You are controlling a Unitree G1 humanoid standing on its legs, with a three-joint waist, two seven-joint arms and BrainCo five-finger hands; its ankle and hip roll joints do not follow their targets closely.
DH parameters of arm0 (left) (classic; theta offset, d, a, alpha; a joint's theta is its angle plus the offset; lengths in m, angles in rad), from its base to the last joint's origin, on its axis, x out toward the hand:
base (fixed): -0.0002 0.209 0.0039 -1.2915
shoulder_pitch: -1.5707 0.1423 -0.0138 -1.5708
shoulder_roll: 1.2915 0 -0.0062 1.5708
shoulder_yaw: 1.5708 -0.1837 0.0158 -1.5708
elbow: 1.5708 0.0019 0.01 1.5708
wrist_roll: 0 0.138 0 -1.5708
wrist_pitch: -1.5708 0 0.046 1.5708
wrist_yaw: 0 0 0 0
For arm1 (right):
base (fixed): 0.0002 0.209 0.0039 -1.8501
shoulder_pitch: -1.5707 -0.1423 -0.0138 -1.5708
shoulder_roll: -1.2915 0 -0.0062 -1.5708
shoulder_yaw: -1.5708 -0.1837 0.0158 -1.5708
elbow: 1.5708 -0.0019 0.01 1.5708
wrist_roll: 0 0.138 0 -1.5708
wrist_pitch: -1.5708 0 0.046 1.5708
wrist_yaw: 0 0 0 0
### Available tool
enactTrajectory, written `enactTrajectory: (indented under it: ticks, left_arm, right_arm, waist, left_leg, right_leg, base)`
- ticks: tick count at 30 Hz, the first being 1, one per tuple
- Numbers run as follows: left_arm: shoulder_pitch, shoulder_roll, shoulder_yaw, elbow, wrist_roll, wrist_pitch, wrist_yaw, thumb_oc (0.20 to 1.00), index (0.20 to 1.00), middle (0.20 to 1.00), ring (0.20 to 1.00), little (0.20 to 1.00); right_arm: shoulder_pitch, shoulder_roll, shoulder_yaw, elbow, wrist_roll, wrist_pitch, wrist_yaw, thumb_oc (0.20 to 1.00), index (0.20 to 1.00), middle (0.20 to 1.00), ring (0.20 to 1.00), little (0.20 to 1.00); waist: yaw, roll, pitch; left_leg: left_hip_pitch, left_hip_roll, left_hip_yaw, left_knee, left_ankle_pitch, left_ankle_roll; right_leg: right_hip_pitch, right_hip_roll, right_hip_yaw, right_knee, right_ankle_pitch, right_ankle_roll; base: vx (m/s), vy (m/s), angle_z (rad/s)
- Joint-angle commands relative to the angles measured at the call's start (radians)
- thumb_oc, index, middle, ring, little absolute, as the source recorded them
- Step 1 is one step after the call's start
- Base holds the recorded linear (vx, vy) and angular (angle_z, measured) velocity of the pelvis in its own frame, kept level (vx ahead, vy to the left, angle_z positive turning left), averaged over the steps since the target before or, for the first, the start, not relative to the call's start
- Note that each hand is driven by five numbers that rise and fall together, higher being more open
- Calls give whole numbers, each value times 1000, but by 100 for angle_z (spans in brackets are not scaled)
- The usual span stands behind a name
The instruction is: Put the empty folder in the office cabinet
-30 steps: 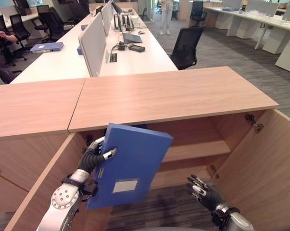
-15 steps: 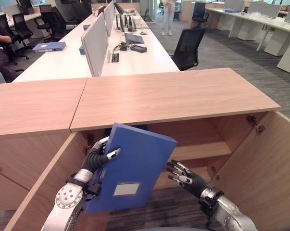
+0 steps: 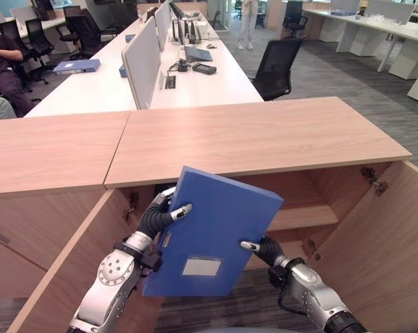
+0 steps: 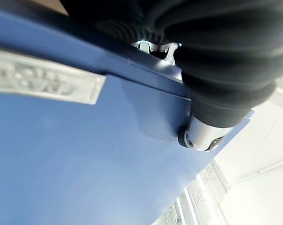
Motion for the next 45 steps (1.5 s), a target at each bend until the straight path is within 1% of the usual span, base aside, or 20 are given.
enactTrajectory:
  ticks: [1,4,10,16,18,19,20,21,23,24,28,32,33,34,35,36,39,41,44,45]
  left_arm:
    - [-116,-25,-37,-41,-80,-63,1,200,200,200,200,200]
    - [-138,-29,-55,-37,-70,-67,2,200,200,200,200,200]
    - [-145,-36,-57,-37,-66,-74,1,200,200,200,200,200]
    - [-154,-43,-71,-34,-74,-77,3,200,200,200,200,200]
    - [-162,-52,-83,-38,-91,-81,21,200,200,200,200,200]
    - [-162,-52,-83,-37,-91,-82,21,200,200,200,200,200]
    - [-167,-56,-92,-37,-99,-79,28,200,200,200,200,200]
    - [-189,-61,-112,-37,-114,-78,42,200,200,200,200,200]
    - [-203,-60,-123,-40,-123,-77,51,200,200,200,200,200]
    - [-216,-61,-144,-47,-149,-71,49,200,200,200,200,200]
    - [-212,-40,-168,-59,-175,-53,38,200,200,200,200,200]
    - [-192,-20,-183,-49,-206,-28,21,200,200,200,200,200]
    - [-176,-8,-191,-36,-232,-10,8,366,366,366,366,366]
    - [-163,-1,-201,-17,-260,5,1,504,504,504,504,504]
    - [-139,23,-208,-4,-311,30,-14,922,922,922,922,922]
    - [-118,37,-217,13,-352,48,-26,1000,1000,1000,1000,1000]
    - [-61,79,-232,60,-455,91,-32,1000,1000,1000,1000,1000]
    - [-32,97,-226,91,-483,99,-32,1000,1000,1000,1000,1000]
    - [3,85,-199,145,-501,94,-20,1000,1000,1000,1000,1000]
    - [28,62,-181,196,-506,92,-4,1000,1000,1000,1000,1000]
  right_arm:
    - [-68,41,44,-65,36,-52,16,1000,1000,1000,1000,1000]
    - [-72,59,88,-103,100,-41,56,1000,1000,1000,1000,1000]
    - [-49,45,145,-170,186,-27,128,1000,1000,1000,1000,1000]
    - [-34,57,146,-182,234,-37,123,1000,1000,1000,1000,1000]
    - [-8,98,143,-182,318,-51,109,1000,1000,1000,1000,1000]
    - [-8,98,142,-182,318,-52,109,1000,1000,1000,1000,1000]
    - [6,126,147,-172,370,-50,104,200,200,200,200,200]
    - [11,171,168,-119,447,-48,86,200,200,200,200,200]
    - [10,190,182,-92,463,-41,83,200,200,200,200,200]
    - [13,212,219,-73,470,-17,87,200,200,200,200,200]
    - [25,217,248,-63,485,2,72,200,200,200,200,200]
    - [42,226,232,-40,504,22,65,200,200,200,200,200]
    - [54,239,221,-2,543,31,55,200,200,200,200,200]
    - [61,248,210,17,566,36,49,200,200,200,200,200]
    - [82,262,183,51,597,47,36,200,200,200,200,200]
    - [96,267,165,67,619,54,28,200,200,200,200,200]
    - [136,280,122,101,677,71,1,200,200,200,200,200]
    - [168,288,93,102,723,74,-9,200,200,200,200,200]
    - [199,281,44,95,758,53,-27,200,200,200,200,200]
    - [208,280,-10,108,764,37,-52,200,200,200,200,200]
  waist:
    - [11,-27,-9]
    - [13,-29,-6]
    - [18,-35,-4]
    - [16,-34,-6]
    - [10,-30,-6]
    - [10,-30,-6]
    - [7,-28,-6]
    - [3,-25,-4]
    - [1,-23,-1]
    - [-1,-21,1]
    - [-4,-19,5]
    - [-5,-16,5]
    - [-6,-13,4]
    - [-7,-11,3]
    - [-9,-7,2]
    - [-12,-4,2]
    - [-18,3,0]
    - [-23,5,2]
    - [-31,5,4]
    - [-38,7,6]
  left_leg:
    - [7,12,-32,4,-126,17]
    - [6,12,-32,4,-125,15]
    - [7,15,-32,4,-126,13]
    - [8,15,-30,4,-126,13]
    - [8,15,-27,4,-126,13]
    - [8,15,-27,4,-126,13]
    - [8,15,-26,4,-126,12]
    - [8,15,-23,4,-125,12]
    - [7,15,-22,4,-124,11]
    - [6,15,-21,4,-125,11]
    - [7,15,-15,4,-126,9]
    - [6,14,-10,4,-127,10]
    - [5,13,-8,4,-128,11]
    - [5,12,-6,4,-128,11]
    - [6,12,-3,4,-129,12]
    - [7,11,-1,4,-130,12]
    - [10,9,6,4,-132,14]
    - [11,7,9,4,-133,15]
    - [11,3,17,4,-134,17]
    - [9,2,24,4,-134,20]
  right_leg:
    - [-41,-44,-82,6,-7,48]
    - [-42,-44,-82,6,-6,47]
    - [-40,-45,-87,6,-7,48]
    - [-40,-45,-89,6,-7,48]
    - [-41,-45,-88,6,-6,48]
    - [-41,-45,-88,6,-6,48]
    - [-42,-45,-87,6,-5,49]
    - [-44,-45,-87,6,-2,49]
    - [-44,-45,-87,6,-1,49]
    - [-46,-45,-86,6,0,48]
    - [-47,-46,-84,6,4,50]
    - [-50,-47,-84,6,6,54]
    - [-51,-48,-83,6,8,55]
    - [-51,-48,-82,6,9,57]
    - [-51,-50,-81,6,11,60]
    - [-52,-50,-80,6,14,62]
    - [-52,-53,-75,6,17,68]
    - [-53,-54,-73,6,20,73]
    - [-58,-57,-69,6,27,78]
    - [-65,-58,-64,10,34,81]
  base:
    - [-4,-3,4]
    - [-3,-4,3]
    - [0,0,0]
    - [0,0,0]
    - [0,0,0]
    - [0,0,0]
    - [0,0,0]
    - [0,0,0]
    - [0,0,0]
    - [0,0,0]
    - [0,0,0]
    - [-3,8,0]
    - [0,0,0]
    - [-15,51,-4]
    - [-7,48,-5]
    - [-2,49,-6]
    - [2,43,-12]
    - [0,39,-12]
    - [-11,37,-2]
    - [-16,44,-3]
